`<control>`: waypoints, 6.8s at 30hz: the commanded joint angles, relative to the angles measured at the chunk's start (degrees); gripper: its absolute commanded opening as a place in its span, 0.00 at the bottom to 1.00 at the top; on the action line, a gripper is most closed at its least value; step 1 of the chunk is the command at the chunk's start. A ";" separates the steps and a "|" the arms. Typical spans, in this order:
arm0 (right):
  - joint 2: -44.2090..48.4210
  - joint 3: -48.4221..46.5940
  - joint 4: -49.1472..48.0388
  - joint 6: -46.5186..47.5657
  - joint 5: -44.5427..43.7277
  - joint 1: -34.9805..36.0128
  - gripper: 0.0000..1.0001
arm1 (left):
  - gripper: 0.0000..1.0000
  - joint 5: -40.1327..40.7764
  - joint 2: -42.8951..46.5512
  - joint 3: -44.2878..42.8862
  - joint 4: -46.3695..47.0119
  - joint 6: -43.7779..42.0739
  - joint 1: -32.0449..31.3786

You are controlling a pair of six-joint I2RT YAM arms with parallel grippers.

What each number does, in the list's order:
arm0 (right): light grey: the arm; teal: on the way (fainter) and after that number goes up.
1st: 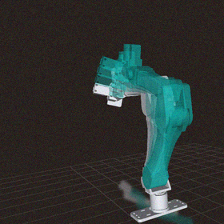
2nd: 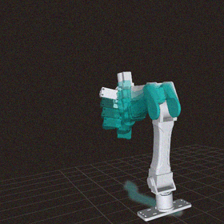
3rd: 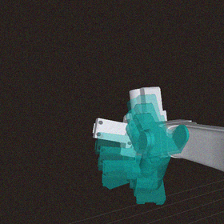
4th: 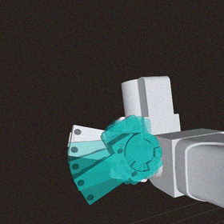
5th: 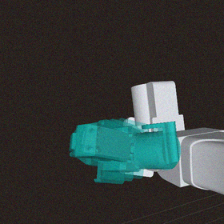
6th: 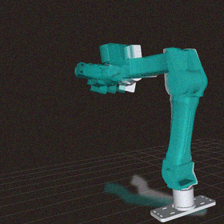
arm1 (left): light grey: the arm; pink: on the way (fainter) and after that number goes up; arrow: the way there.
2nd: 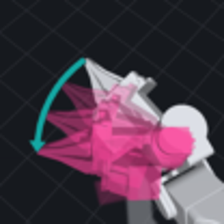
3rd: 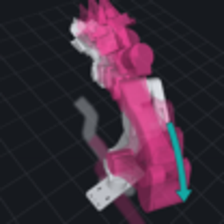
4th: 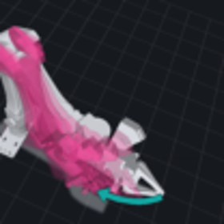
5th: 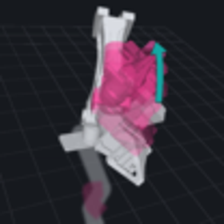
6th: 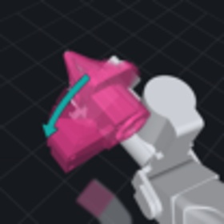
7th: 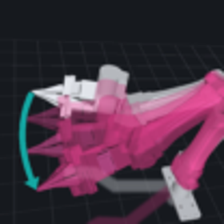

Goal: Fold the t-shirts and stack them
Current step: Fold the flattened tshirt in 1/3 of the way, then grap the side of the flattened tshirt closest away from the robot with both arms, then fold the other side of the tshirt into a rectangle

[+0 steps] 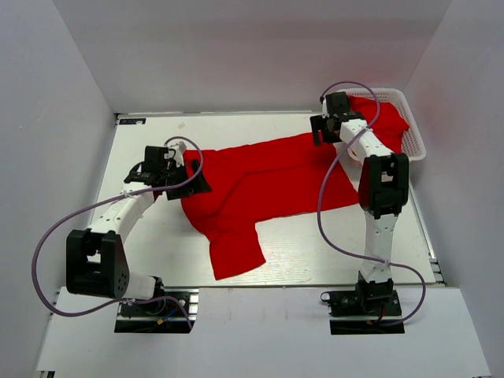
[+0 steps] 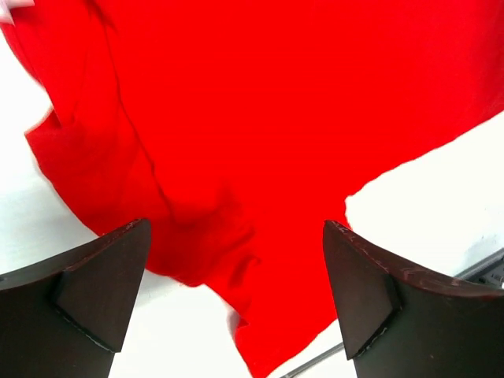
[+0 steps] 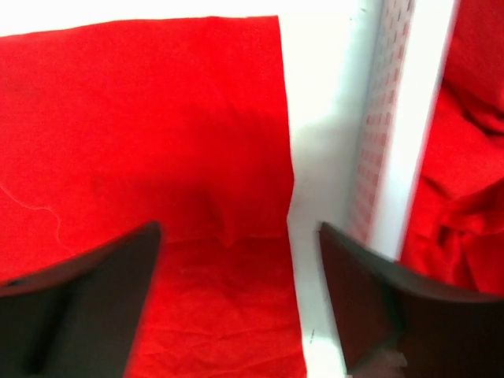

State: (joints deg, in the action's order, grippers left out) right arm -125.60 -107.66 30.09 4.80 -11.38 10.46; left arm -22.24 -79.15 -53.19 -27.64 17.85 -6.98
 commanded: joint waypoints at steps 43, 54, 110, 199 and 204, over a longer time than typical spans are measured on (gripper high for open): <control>-9.31 -0.98 -7.14 -8.49 23.24 1.58 0.90 | 1.00 17.85 -65.69 -70.64 -6.21 -5.01 4.61; -6.42 -8.53 -5.04 -5.24 20.26 1.93 0.90 | 1.00 15.91 -57.88 -72.75 -4.44 -7.99 4.61; 47.73 55.71 -8.29 -23.17 -5.23 10.72 0.90 | 0.45 27.86 -2.31 16.89 -6.38 15.38 -16.92; 34.73 46.23 -2.14 -27.91 -7.78 9.41 0.00 | 0.00 24.33 1.21 -17.78 -18.50 7.38 -15.69; 27.88 36.05 0.58 -26.16 -9.19 9.05 0.00 | 0.00 29.17 -11.00 -29.67 -18.50 5.18 -15.00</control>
State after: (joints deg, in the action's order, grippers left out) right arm -94.83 -66.00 28.12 -23.29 -18.06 20.14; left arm 2.13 -86.08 -77.89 -47.48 24.95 -22.87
